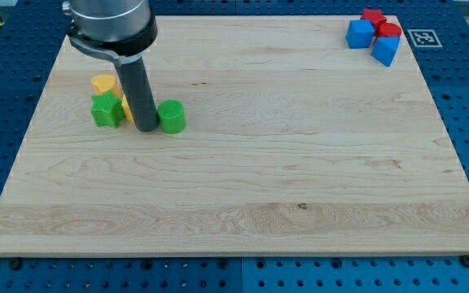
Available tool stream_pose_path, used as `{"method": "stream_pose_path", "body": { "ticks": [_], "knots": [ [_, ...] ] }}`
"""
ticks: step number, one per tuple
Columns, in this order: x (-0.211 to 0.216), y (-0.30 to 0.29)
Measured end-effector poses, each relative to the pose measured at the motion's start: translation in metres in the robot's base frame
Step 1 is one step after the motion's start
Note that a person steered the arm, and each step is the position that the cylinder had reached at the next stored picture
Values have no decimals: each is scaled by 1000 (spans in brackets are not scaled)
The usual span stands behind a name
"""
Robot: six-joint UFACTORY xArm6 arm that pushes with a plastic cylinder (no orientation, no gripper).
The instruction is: Push the green circle towards the yellow hexagon
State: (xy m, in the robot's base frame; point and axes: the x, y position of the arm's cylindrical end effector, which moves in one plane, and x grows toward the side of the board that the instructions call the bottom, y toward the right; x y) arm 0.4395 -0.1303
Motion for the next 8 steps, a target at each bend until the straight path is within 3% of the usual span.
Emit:
{"method": "stream_pose_path", "body": {
  "ticks": [3, 4, 5, 6, 8],
  "knots": [
    [-34, 2],
    [-47, 36],
    [-45, 74],
    [-3, 83],
    [6, 73]
  ]
}}
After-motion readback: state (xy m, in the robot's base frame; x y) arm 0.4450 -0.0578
